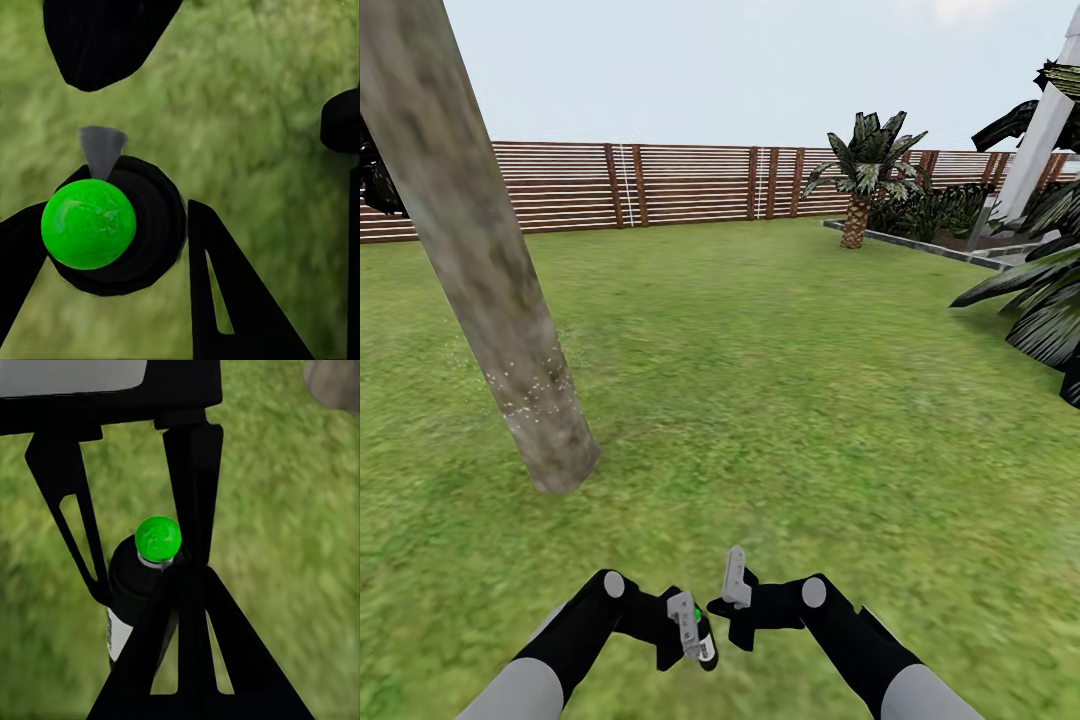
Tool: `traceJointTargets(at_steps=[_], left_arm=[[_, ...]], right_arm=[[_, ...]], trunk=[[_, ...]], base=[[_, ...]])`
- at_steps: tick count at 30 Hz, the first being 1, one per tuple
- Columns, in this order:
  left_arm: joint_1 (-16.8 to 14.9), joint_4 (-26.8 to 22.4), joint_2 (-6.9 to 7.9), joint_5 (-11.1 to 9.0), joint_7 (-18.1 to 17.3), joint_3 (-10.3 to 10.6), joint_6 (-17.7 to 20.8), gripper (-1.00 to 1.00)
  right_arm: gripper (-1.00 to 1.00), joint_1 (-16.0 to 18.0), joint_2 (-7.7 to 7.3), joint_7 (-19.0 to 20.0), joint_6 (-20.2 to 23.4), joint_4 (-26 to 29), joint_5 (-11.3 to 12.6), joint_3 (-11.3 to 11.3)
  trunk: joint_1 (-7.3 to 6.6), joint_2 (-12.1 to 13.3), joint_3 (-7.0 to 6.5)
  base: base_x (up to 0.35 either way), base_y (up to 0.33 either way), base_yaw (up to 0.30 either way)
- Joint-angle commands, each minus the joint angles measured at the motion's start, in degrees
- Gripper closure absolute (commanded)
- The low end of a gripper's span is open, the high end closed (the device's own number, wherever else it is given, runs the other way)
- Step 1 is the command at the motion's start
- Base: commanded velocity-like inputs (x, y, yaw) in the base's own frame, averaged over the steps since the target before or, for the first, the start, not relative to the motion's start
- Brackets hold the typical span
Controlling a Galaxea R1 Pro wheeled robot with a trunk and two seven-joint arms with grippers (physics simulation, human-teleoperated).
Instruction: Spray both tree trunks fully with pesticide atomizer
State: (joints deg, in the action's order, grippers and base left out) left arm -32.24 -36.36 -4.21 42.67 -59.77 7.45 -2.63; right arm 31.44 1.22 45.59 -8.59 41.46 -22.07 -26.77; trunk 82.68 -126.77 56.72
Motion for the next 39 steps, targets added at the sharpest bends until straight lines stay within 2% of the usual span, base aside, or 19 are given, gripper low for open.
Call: traceJointTargets(at_steps=[1,4,13,18,26,30,32,33,36,39], left_arm=[[-0.02,-0.09,-0.01,-0.17,-0.16,-0.01,-0.27,1.0],[-0.02,-0.12,-0.08,-0.99,-0.12,-0.01,-0.27,1.0],[-0.02,-0.61,-0.1,-1.28,-0.09,-0.06,-0.18,1.0],[-0.02,-0.65,-0.1,-2.79,-0.09,0.02,-0.18,1.0],[-0.02,-0.68,-0.26,-3.03,-0.12,0.02,-0.18,1.0],[-0.03,0.0,0.25,-2.57,0.0,0.22,-0.17,1.0],[-0.1,0.11,0.95,-2.22,0.14,0.09,0.15,1.0],[-0.1,0.13,1.9,-2.14,0.16,0.06,0.26,1.0],[-0.07,0.07,5.55,-2.02,0.3,-0.03,0.44,1.0],[0.01,0.09,10.63,-2.05,0.21,-0.08,0.33,1.0]], right_arm=[[1.0,0.03,0.01,0.02,-0.46,0.03,-0.6,0.05],[1.0,0.03,0.01,0.02,-0.46,0.03,-0.6,0.05],[1.0,0.03,0.01,0.02,-0.46,0.03,-0.6,0.05],[1.0,0.03,0.01,0.02,-0.46,0.07,-0.6,0.09],[1.0,0.03,-0.08,0.02,-0.46,0.11,-0.6,0.1],[1.0,0.03,-0.16,0.02,-0.46,0.03,-0.6,0.13],[1.0,0.03,-0.16,0.02,-0.46,0.03,-0.55,0.09],[1.0,0.03,-0.13,0.02,-0.46,0.01,-0.54,0.07],[1.0,0.03,-0.15,0.02,-0.46,-0.2,-0.52,0.05],[1.0,0.03,-0.22,0.03,-0.46,-0.5,-0.59,-0.05]], trunk=[[-0.01,-0.02,0.05],[-0.01,-0.02,0.05],[-0.01,-0.02,0.05],[-0.01,-0.02,0.05],[-0.01,-0.02,0.05],[-0.01,-0.02,0.05],[-0.01,-0.02,0.05],[-0.01,-0.02,0.05],[-0.01,-0.02,0.05],[-0.01,-0.02,0.05]], base=[[0.0,0.0,0.0],[0.0,0.0,0.0],[0.0,0.0,0.0],[0.0,0.0,0.0],[0.0,0.0,0.0],[0.0,0.0,0.0],[0.0,0.0,0.0],[0.0,0.0,0.0],[0.0,0.0,0.0],[0.0,0.0,0.0]])
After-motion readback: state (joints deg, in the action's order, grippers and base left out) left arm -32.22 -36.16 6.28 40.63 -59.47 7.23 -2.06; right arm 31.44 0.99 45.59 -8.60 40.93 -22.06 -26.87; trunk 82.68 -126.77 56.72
